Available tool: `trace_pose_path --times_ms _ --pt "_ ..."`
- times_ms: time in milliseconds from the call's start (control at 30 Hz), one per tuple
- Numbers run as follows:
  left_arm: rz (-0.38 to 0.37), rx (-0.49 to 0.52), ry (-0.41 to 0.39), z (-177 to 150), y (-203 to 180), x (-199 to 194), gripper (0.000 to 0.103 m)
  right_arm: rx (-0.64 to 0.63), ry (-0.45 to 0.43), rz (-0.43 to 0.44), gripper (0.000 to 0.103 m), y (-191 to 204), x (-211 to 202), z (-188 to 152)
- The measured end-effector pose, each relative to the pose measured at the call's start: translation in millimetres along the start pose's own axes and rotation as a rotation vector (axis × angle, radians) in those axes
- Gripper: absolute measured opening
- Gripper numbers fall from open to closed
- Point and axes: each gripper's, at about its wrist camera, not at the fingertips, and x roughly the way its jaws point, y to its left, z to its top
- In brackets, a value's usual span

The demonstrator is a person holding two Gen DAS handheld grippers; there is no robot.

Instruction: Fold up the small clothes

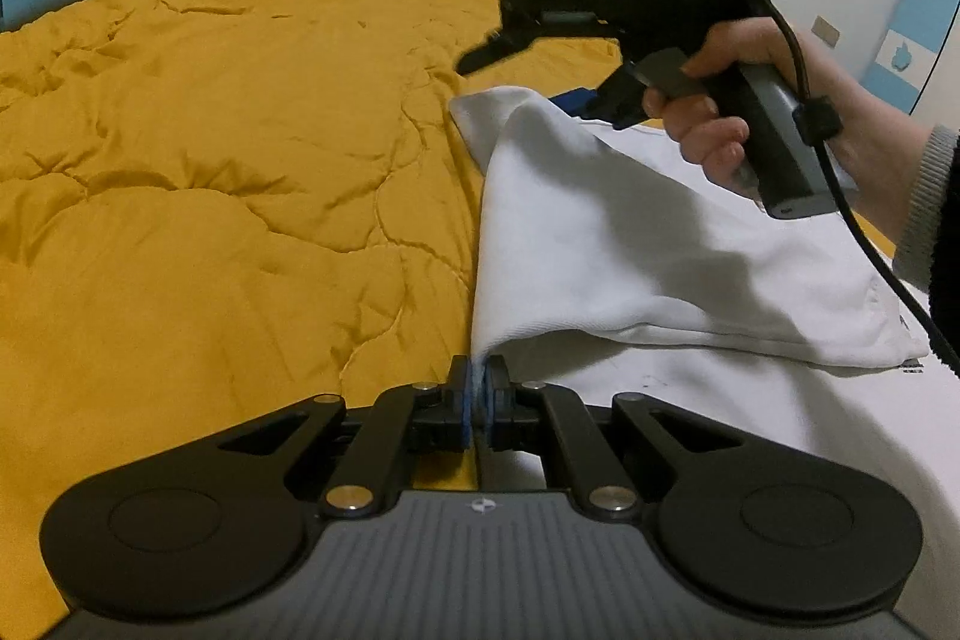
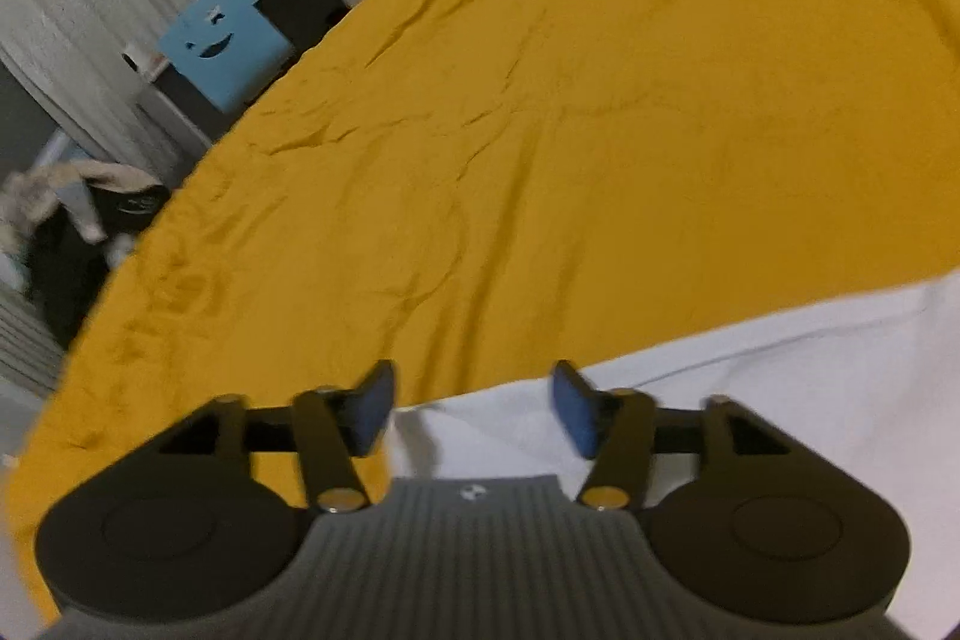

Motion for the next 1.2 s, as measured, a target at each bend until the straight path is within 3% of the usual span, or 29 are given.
trace_pose_path --times_ms 67,167,200,333,400,500,667,800,867,1067,1133,1200 --pt "-0.004 -0.009 0.002 -2 1 -1 0.006 -0.020 -0.015 -0.002 0.061 4 4 1" --pt "-0.013 -0.024 0.003 -3 4 -1 0.008 -0.147 -0.164 -0.171 0.058 13 -5 2" --pt "-0.016 -0.027 0.004 -3 6 0 0.009 -0.193 -0.171 -0.208 0.057 15 -6 2" --pt "-0.020 -0.029 0.009 -1 8 3 0.010 -0.311 0.018 -0.220 0.053 0 0 7" --pt "-0.018 -0.023 0.009 -1 7 5 0.011 -0.362 0.033 -0.264 0.055 -7 -1 5" --pt "-0.010 -0.017 0.008 -2 6 6 0.015 -0.381 0.007 -0.267 0.070 -14 -2 4" --pt "-0.011 -0.022 0.009 -3 6 7 0.017 -0.393 -0.041 -0.152 0.071 -11 -7 -7" --pt "-0.024 -0.026 0.003 -3 8 6 0.017 -0.232 -0.005 0.063 0.071 -20 -12 -8" --pt "-0.039 -0.039 -0.001 -3 11 5 0.018 -0.119 0.057 0.175 0.071 -28 -10 -9" --pt "-0.044 -0.037 -0.006 -4 13 4 0.019 -0.042 0.038 0.242 0.079 -44 -27 -11" --pt "-0.041 -0.034 -0.006 -4 13 6 0.020 -0.040 0.098 0.260 0.080 -46 -20 -8" --pt "-0.041 -0.036 -0.004 -4 13 6 0.021 -0.033 0.218 0.230 0.081 -39 -6 -9"
